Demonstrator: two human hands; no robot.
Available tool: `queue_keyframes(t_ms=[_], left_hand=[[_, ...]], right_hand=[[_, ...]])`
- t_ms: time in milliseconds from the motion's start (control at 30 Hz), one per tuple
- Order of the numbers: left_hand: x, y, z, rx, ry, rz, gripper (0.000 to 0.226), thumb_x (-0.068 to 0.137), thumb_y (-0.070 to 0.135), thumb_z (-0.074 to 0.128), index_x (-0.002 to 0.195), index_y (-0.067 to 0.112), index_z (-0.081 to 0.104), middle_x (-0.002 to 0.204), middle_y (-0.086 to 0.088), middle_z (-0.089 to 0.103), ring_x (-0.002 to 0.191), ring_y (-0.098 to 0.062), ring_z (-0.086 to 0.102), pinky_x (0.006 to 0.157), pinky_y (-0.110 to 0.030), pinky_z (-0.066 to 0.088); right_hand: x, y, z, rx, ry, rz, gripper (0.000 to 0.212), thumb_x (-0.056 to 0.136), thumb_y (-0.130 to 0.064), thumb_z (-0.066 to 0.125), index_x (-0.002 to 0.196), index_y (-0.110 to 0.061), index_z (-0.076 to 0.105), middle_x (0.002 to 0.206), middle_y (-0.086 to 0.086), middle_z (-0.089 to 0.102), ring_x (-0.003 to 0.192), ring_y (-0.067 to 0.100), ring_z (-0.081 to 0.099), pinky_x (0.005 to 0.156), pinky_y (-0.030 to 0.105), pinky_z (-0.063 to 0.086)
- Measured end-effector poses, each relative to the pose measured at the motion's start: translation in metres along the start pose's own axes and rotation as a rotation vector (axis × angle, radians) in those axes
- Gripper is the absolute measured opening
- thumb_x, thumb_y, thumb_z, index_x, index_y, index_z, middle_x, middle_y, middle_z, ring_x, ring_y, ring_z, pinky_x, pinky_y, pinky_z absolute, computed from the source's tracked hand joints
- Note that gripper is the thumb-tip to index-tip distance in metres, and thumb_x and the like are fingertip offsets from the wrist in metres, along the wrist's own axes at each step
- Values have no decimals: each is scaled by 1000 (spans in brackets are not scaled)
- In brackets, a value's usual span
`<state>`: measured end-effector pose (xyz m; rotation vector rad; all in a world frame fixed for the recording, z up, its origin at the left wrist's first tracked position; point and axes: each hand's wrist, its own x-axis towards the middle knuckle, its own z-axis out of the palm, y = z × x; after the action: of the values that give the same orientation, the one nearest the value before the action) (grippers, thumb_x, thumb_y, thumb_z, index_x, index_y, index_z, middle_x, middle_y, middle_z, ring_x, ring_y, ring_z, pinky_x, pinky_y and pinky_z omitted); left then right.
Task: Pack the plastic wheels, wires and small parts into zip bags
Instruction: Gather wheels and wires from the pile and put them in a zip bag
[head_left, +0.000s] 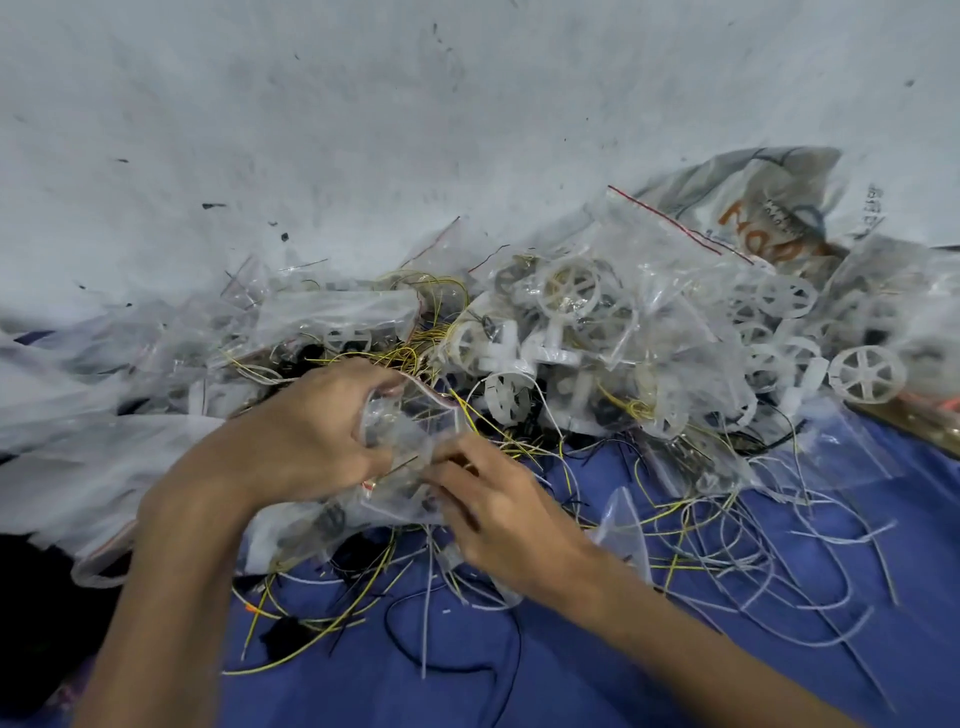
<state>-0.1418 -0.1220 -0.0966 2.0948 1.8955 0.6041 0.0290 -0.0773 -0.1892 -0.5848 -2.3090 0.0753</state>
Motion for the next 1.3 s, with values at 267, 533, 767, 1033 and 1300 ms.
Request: queue_keyframes(t_ms=[267, 533, 767, 1033, 1300], left_hand=[[4, 12, 10, 78, 2, 31, 66, 80, 25, 70, 139, 25, 39, 73, 19, 37, 64, 16, 43, 59, -4, 36], [6, 11, 8, 94, 2, 28, 69, 80, 26, 70, 141, 25, 38, 82, 23, 38, 65, 6, 46, 58, -7, 36], [4, 12, 8, 52, 6, -1, 70, 81, 19, 70, 142, 24, 37, 78, 15, 43, 64, 11, 51, 55, -6, 37], [5, 11, 9, 44, -25, -39, 65, 77, 14, 71, 136, 26, 44, 50, 8, 58, 45, 7, 51, 42, -9, 35], [7, 8, 8, 58, 8, -9, 66, 77, 12, 71, 137, 22, 44, 55, 6, 53, 51, 13, 50, 48, -6, 36]], right_hand=[[-64, 51, -72, -606, -330, 627, 33, 90, -45, 45, 110, -20, 52, 113, 2, 56, 99, 27, 59, 69, 36, 48], [-120, 71, -79, -611, -592, 853, 31, 93, -37, 44, 114, -14, 41, 120, 7, 45, 113, 27, 50, 86, 32, 40], [-89, 42, -66, -282, 49, 624, 7, 84, -6, 60, 90, -4, 64, 86, 12, 63, 75, 34, 60, 62, 36, 43], [-71, 37, -59, -66, -311, 285, 34, 93, -30, 52, 120, -10, 60, 112, 11, 59, 104, 26, 55, 86, 35, 45], [-112, 118, -137, -299, 126, 817, 29, 81, -30, 48, 98, -21, 69, 99, 5, 71, 88, 29, 66, 71, 36, 52]])
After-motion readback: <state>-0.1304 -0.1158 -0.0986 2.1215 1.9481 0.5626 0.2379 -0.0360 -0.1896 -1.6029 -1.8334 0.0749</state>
